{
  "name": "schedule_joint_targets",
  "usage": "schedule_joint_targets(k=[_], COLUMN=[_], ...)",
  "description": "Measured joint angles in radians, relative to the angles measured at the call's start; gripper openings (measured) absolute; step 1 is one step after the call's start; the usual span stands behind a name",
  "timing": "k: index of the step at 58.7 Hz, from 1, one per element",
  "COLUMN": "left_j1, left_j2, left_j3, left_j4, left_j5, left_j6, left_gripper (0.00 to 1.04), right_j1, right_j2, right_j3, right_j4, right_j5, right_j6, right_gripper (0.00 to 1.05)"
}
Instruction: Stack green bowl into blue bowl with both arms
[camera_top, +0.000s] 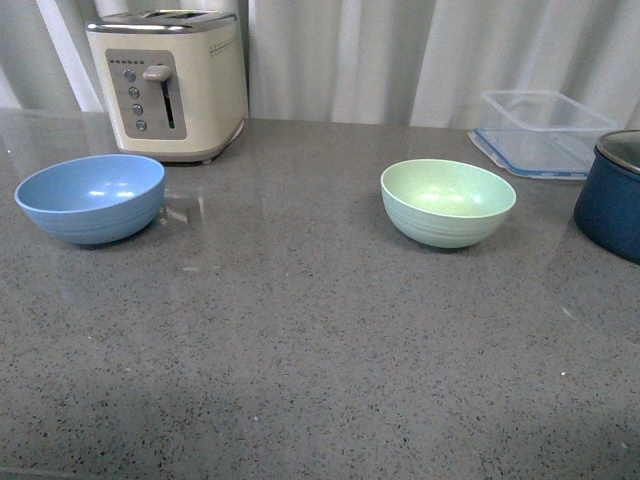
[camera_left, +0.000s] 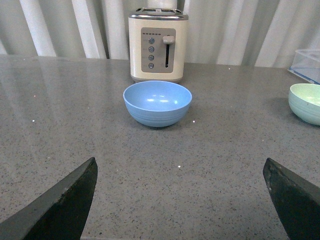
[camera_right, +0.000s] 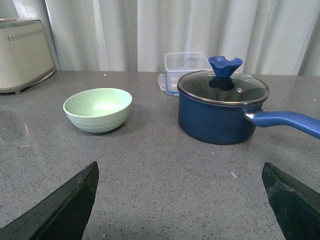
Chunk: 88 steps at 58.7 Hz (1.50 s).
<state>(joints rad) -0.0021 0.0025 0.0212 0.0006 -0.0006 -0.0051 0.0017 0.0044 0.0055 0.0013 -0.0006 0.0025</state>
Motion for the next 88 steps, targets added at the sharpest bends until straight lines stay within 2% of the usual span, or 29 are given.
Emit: schedule_joint_targets(k=[19,22,23,26,30,41,53,72,88], left_j1=[0.000,-0.027,-0.047,-0.080,-0.085,-0.035,0.028,0.104,0.113], left_j2=[0.000,0.013,0.022,0.072,0.148,0.378,0.655,1.008,1.310], left_j3=[0.000,0.001,0.001,0.002,0.010,0.115,0.293,0.572,0.803], left_j4=[0.000,0.003,0.009,0.036,0.079,0.188,0.214,0.182,0.108], left_j5=[0.000,-0.082,-0.162,-0.316,-0.358,-0.283,-0.206,-0.081,-0.035], left_j6=[0.000,0.010,0.016,0.024,0.027,-0.020,-0.061,-0.161,-0.272], left_gripper=[0.98,0.98,0.98,0.98,0.98,0.98,0.98,0.98,0.98], right_j1=[0.000,0.000,0.000,0.000,0.000,0.000,0.000,0.000,0.000], right_j2=[0.000,0.000,0.000,0.000,0.000,0.000,0.000,0.000,0.000], right_j3=[0.000,0.000,0.000,0.000,0.000,0.000,0.000,0.000,0.000], right_j4=[0.000,0.000,0.000,0.000,0.000,0.000,0.000,0.000,0.000], right_j5=[0.000,0.000,0.000,0.001,0.000,0.000,-0.001,-0.001,0.000], right_j6=[0.000,0.000,0.000,0.000,0.000,0.000,0.000,0.000,0.000], right_gripper=[0.95,0.95,0.95,0.95,0.95,0.95,0.95,0.95,0.95])
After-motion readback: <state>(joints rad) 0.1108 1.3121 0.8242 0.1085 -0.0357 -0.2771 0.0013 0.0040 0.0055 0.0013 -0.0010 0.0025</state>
